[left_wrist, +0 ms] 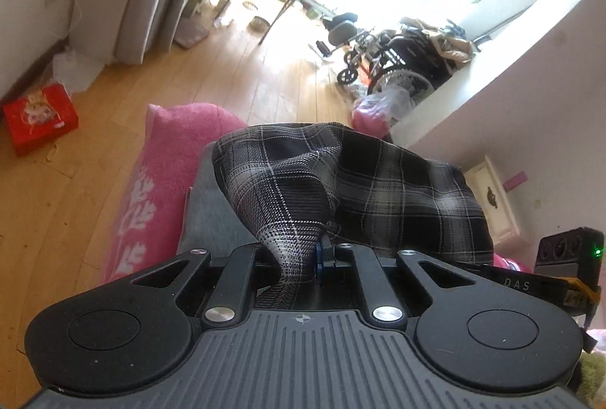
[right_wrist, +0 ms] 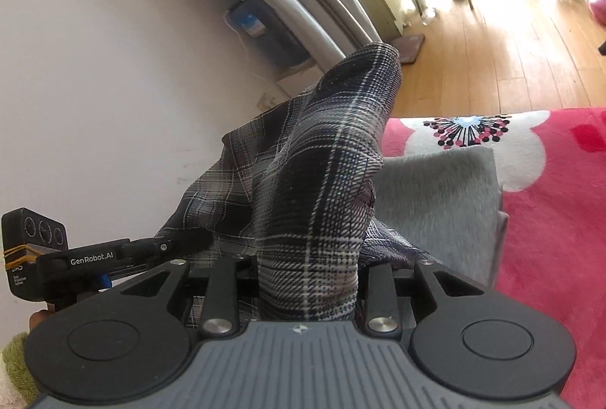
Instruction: Fold clothes
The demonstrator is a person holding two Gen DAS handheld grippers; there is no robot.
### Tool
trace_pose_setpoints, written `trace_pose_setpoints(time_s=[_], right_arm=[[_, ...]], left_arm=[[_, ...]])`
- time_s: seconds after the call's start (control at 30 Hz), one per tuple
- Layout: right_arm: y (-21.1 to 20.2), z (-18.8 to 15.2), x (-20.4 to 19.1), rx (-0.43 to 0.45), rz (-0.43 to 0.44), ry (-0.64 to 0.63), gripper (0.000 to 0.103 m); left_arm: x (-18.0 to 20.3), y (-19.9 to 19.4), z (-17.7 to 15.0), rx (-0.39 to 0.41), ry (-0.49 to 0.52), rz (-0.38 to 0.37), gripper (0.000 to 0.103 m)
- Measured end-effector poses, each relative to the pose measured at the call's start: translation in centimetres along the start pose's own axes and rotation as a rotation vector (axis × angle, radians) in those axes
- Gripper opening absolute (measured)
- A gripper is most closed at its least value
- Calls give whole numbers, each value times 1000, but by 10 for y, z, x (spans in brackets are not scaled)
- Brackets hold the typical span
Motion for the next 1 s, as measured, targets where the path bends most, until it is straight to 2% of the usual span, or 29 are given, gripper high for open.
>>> trace_pose_setpoints(time_s=[0.17,0.33,0.43,0.47,0.5,0.53,0.63,0.7,0.77,0.8,0.9,1.0], right_arm=[[16,5,15,0,7,66,33],[30,6,35,-6,34,134,33],[40,6,51,-17,45,180,34],[47,3,60,-30,41,205,34],[54,1,69,-42,38,230,36],[61,-1,78,-55,34,255,37],[71,-6,97,-83,50,341,40],[67,-5,98,-98,65,370,42],[62,-4,98,-115,74,382,47],[59,-3,96,-125,70,369,53],[45,-2,88,-161,76,316,67],[32,-6,84,-202,61,270,70]], left_arm=[[-9,9,8,-30,27,-32,10],[-24,24,7,-41,-5,-56,10],[-45,42,-3,-88,-57,-36,16],[-56,52,-7,-116,-91,-26,24],[-66,58,-13,-138,-131,-8,39],[-77,63,-19,-160,-170,11,45],[-86,58,-22,-155,-271,-37,48],[-88,47,-20,-148,-311,-53,58],[-93,37,-17,-150,-308,-53,66],[-94,30,-17,-158,-298,-53,69],[-101,8,-26,-195,-253,-37,71],[-107,-9,-41,-222,-226,-24,71]])
Point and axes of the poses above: each gripper's, at about its wrist camera, not at the fingertips, and y roughly the way its jaws point, x to its right, z to its top, the point moved 9 cm from there along y, roughly the way its jaws point, and after that the axes turned 8 degrees about x, right-handed, at the moved point
